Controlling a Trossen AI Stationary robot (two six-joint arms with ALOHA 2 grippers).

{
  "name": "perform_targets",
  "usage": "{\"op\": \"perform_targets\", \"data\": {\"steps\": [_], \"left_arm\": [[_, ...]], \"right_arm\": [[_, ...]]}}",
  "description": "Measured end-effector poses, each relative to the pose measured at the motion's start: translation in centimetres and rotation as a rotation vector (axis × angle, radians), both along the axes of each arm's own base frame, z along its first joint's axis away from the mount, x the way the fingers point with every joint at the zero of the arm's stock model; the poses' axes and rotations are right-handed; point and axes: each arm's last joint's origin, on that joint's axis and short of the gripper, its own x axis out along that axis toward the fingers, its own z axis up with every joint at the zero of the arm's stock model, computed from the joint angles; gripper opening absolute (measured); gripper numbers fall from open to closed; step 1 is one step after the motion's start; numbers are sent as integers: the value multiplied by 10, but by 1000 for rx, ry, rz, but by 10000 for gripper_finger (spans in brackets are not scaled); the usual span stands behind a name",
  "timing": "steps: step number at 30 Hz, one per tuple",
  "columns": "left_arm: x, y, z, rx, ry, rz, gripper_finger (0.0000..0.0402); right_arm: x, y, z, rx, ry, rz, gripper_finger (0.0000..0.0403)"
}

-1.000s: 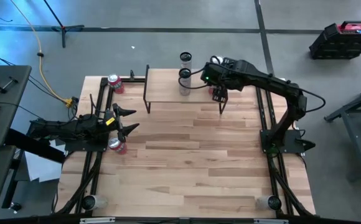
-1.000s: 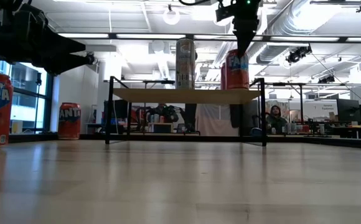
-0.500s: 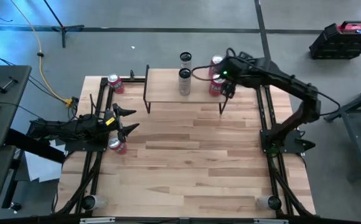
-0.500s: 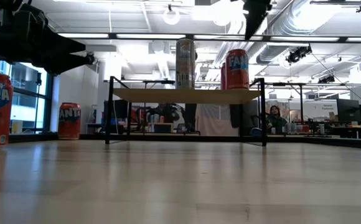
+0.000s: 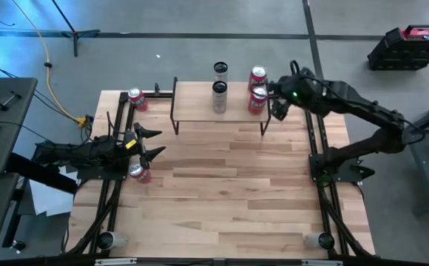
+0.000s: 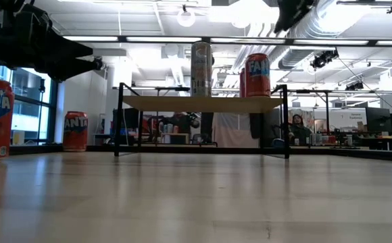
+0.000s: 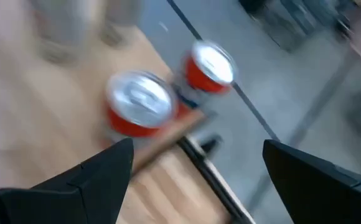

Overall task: Place canned beverage on shelf
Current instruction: Adjust the bottom white soda can on the shelf

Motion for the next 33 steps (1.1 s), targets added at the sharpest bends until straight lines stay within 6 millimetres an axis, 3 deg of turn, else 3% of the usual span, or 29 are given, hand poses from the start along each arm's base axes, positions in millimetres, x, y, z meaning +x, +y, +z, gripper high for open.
{"op": "perform_targets", "data": {"steps": [8, 12, 16, 22, 30, 33], "left_arm": [[0, 0, 0, 0, 0, 0, 314], [0, 0, 0, 0, 0, 0, 314], [0, 0, 0, 0, 0, 0, 314], [0, 0, 0, 0, 0, 0, 314], [0, 0, 0, 0, 0, 0, 314], [0, 0, 0, 0, 0, 0, 314]], "right_arm": [[32, 60, 6, 9, -249, 341, 344], [59, 78, 4, -31, -326, 390, 344], [87, 78, 1, -52, -363, 378, 344], [136, 61, -4, -181, -332, 308, 344], [196, 56, -56, -384, -280, -12, 344], [209, 62, -74, -379, -377, -174, 344]]}}
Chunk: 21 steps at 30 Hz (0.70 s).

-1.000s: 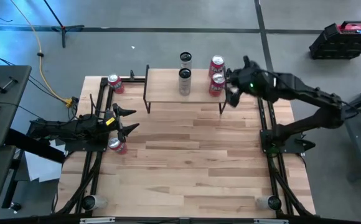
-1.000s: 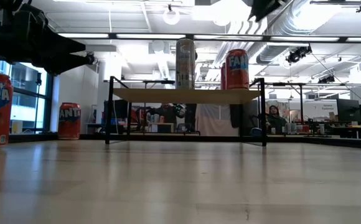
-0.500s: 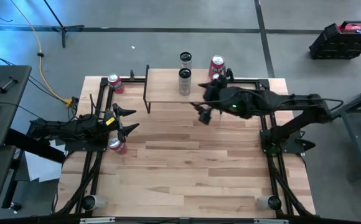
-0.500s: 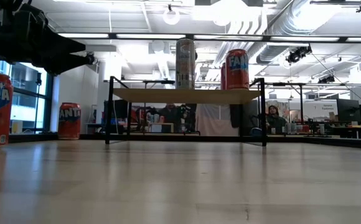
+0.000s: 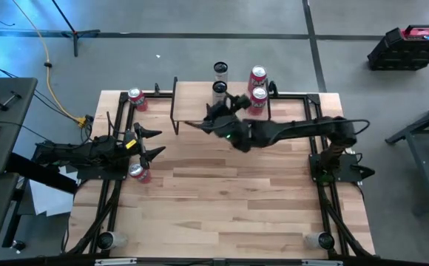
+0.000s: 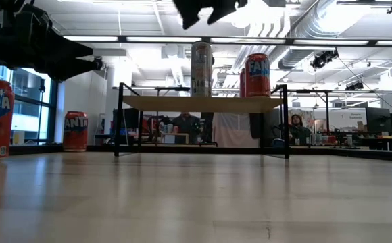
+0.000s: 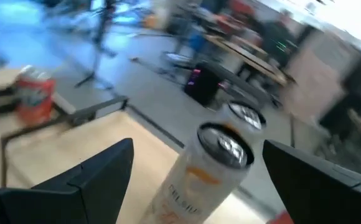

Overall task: Place canned beverage on shelf
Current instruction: Adjust the bottom white soda can on the shelf

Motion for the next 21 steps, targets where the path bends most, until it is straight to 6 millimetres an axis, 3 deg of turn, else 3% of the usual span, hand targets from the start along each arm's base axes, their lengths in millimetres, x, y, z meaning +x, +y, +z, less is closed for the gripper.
{"op": "perform_targets", "data": {"steps": [5, 9, 15, 21], "left_arm": [[0, 0, 0, 0, 0, 0, 314], [0, 0, 0, 0, 0, 0, 314], [0, 0, 0, 0, 0, -1, 314], [0, 0, 0, 0, 0, 0, 314]], "right_arm": [[22, 0, -39, 16, -122, -139, 344], [28, -2, -63, 26, -181, -216, 344], [17, 15, -85, 73, -293, -245, 344], [3, 46, -118, 95, -388, -218, 344]]}}
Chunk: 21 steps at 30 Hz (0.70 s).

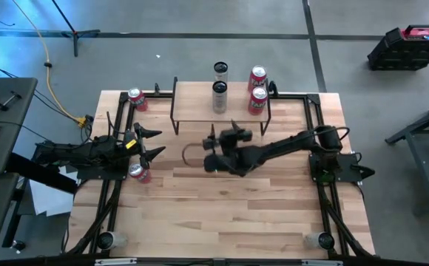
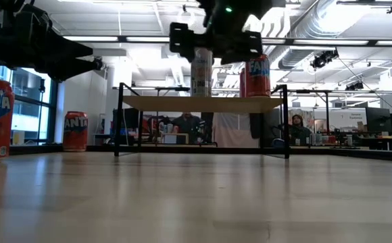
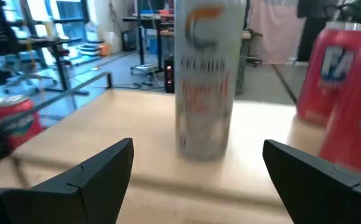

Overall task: Place canned beverage on shelf
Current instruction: Adjust the bottom white soda can on the shelf

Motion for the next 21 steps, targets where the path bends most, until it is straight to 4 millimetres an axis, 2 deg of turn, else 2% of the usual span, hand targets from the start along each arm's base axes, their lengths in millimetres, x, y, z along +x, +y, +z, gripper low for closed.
{"op": "perform_targets", "data": {"steps": [4, 8, 13, 17, 21], "left_arm": [[0, 0, 0, 0, 0, 0, 314], [0, 0, 0, 0, -1, 0, 314], [0, 0, 0, 0, -1, 0, 314], [0, 0, 0, 0, 0, 0, 314], [0, 0, 0, 0, -1, 0, 314]], "right_arm": [[-8, 9, -18, -62, -18, -29, 344], [-3, -4, -28, -28, 18, -1, 344], [14, -19, -30, 60, 83, 208, 344], [17, -17, -10, 48, 111, 348, 344], [-5, -5, 48, 74, 87, 388, 344]]}}
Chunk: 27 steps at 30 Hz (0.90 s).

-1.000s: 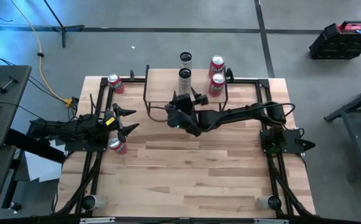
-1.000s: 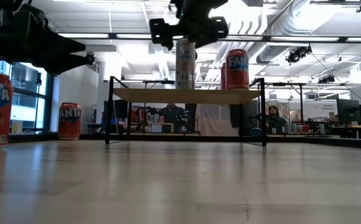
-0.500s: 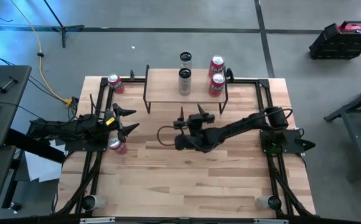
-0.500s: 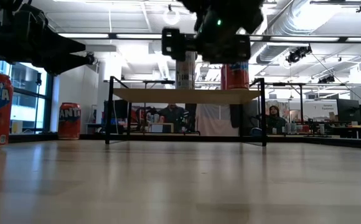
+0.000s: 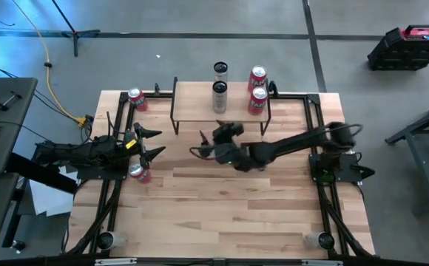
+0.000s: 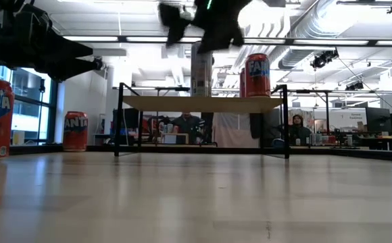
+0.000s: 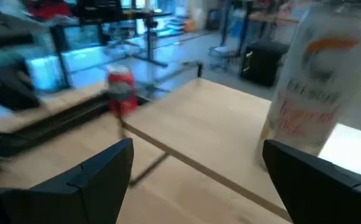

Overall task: Place canned beverage on shelf
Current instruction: Adjust the bottom white soda can on the shelf

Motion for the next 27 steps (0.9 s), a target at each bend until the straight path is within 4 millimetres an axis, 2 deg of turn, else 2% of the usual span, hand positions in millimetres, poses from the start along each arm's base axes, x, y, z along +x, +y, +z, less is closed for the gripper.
{"op": "perform_targets", "data": {"steps": [5, 9, 12, 15, 18, 22, 27], "left_arm": [[0, 0, 0, 0, 1, -1, 314], [0, 0, 0, 0, 1, 0, 314], [0, 0, 0, 0, 1, 0, 314], [0, 0, 0, 0, 1, 0, 314], [0, 0, 0, 0, 1, 0, 314], [0, 0, 0, 0, 1, 0, 314], [0, 0, 0, 0, 1, 0, 314]], "right_arm": [[-33, -9, 37, 137, 55, -17, 344], [-42, -21, 78, 116, 47, 10, 344], [-40, -32, 107, 36, 121, 116, 344], [-40, -44, 133, -33, 227, 334, 344], [-44, -59, 149, -75, 283, 484, 344], [-50, -90, 169, -139, 273, 577, 344], [-57, -131, 176, -167, 207, 708, 344]]}}
